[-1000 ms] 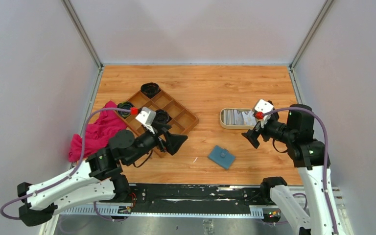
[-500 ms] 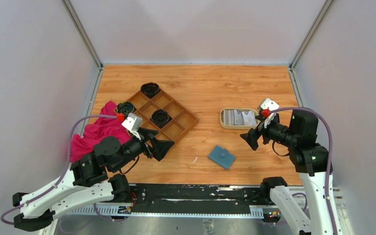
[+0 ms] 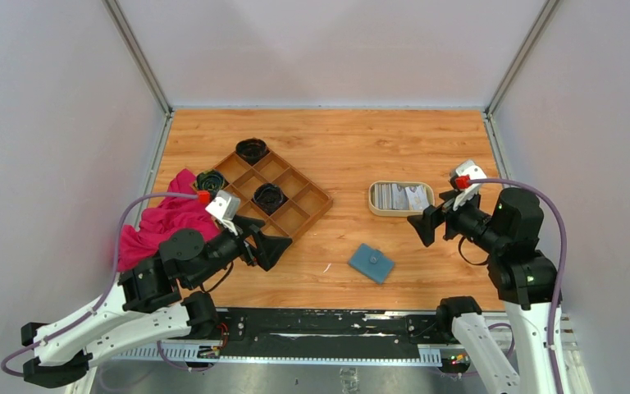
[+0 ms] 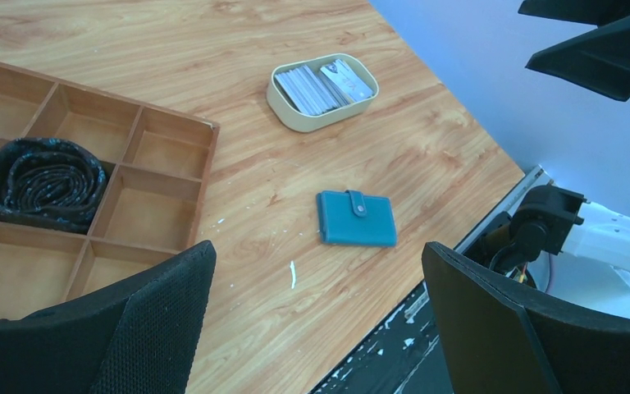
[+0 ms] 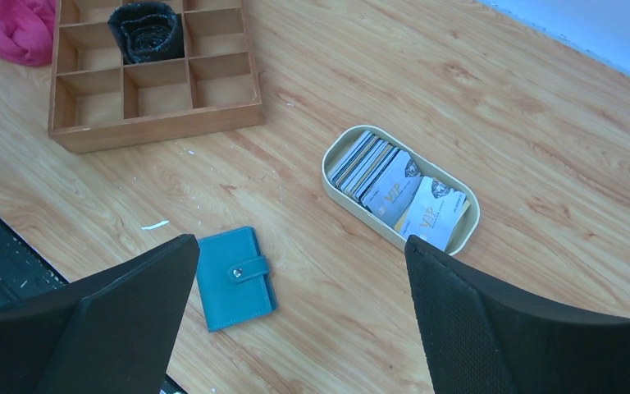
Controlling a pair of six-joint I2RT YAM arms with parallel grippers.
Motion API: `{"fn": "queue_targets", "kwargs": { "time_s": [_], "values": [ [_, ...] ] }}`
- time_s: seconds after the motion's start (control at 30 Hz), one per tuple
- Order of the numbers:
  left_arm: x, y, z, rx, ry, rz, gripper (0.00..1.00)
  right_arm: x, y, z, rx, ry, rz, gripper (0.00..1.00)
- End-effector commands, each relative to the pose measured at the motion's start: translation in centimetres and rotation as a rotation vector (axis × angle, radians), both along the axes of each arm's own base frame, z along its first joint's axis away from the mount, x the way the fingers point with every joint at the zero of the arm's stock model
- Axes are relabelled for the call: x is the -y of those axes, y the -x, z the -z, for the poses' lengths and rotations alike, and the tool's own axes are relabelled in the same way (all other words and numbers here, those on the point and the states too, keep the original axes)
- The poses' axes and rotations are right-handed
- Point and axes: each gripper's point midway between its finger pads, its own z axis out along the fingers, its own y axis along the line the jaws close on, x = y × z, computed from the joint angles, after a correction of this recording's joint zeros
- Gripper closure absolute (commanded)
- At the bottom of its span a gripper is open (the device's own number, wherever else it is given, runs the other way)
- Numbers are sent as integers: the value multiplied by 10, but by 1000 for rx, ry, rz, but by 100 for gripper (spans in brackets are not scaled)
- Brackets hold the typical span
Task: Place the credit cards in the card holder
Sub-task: Reset both arms
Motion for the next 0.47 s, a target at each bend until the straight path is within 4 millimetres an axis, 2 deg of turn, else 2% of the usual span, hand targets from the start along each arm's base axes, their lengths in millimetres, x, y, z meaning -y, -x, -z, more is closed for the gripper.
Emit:
{"fn": "queue_targets", "kwargs": {
  "time_s": [0.0,0.43],
  "values": [
    [-5,0,-12,14,6,-11,0,9,-2,-12,22,-35,80,0],
    [-10,-4,-13,30,-12,-40,0,16,-12,-10,31,-5,120,0]
  ]
}}
